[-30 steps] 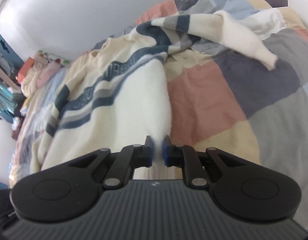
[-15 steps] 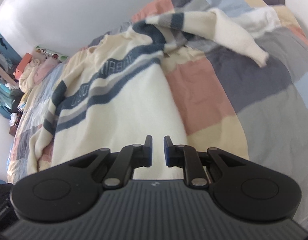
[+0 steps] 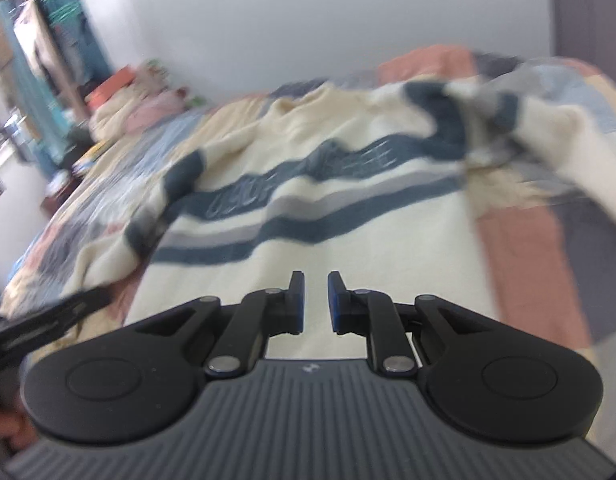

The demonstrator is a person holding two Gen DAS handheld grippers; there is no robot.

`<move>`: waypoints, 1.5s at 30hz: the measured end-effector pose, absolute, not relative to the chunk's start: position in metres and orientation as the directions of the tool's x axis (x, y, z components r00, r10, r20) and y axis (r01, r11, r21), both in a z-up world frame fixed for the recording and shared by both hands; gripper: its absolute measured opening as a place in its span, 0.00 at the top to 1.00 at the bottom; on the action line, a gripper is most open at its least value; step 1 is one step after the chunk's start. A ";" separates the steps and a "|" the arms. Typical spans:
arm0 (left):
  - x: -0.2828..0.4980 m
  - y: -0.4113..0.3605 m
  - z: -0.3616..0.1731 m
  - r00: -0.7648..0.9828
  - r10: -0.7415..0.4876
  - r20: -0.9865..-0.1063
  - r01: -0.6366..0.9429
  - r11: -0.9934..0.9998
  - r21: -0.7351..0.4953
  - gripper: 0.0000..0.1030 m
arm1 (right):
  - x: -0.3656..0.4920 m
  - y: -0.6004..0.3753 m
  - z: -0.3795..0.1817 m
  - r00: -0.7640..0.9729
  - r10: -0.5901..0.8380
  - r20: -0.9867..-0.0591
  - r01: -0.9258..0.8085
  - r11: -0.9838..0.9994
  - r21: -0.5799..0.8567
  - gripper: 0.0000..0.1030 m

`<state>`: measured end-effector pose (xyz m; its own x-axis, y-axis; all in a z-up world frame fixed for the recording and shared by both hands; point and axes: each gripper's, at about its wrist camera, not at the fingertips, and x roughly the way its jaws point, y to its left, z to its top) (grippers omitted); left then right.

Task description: Fold large clothes

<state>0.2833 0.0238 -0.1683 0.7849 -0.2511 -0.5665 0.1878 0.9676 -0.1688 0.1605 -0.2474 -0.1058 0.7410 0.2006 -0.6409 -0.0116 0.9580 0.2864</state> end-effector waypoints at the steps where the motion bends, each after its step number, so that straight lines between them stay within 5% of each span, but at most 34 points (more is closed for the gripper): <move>1: 0.290 0.025 -0.176 0.772 -0.259 -0.580 0.188 0.965 -0.182 0.50 | 0.163 -0.245 -0.112 0.735 0.203 -0.647 -0.014 0.959 0.284 0.49; 22: 0.351 0.030 -0.254 0.657 -0.248 -0.712 0.138 0.968 -0.210 0.50 | 0.221 -0.226 -0.189 0.622 0.186 -0.761 0.003 0.971 0.240 0.47; 31: 0.317 0.034 -0.242 0.666 -0.296 -0.685 0.126 0.949 -0.288 0.46 | 0.208 -0.250 -0.175 0.640 0.239 -0.730 0.092 0.920 0.382 0.46; 38: 0.297 0.035 -0.233 0.674 -0.312 -0.669 0.130 0.942 -0.309 0.46 | 0.179 -0.303 -0.134 0.743 0.150 -0.652 0.205 0.877 0.435 0.46; 45: 0.296 0.032 -0.234 0.678 -0.302 -0.670 0.129 0.946 -0.296 0.46 | 0.174 -0.378 -0.103 0.792 0.002 -0.610 0.237 0.921 0.310 0.46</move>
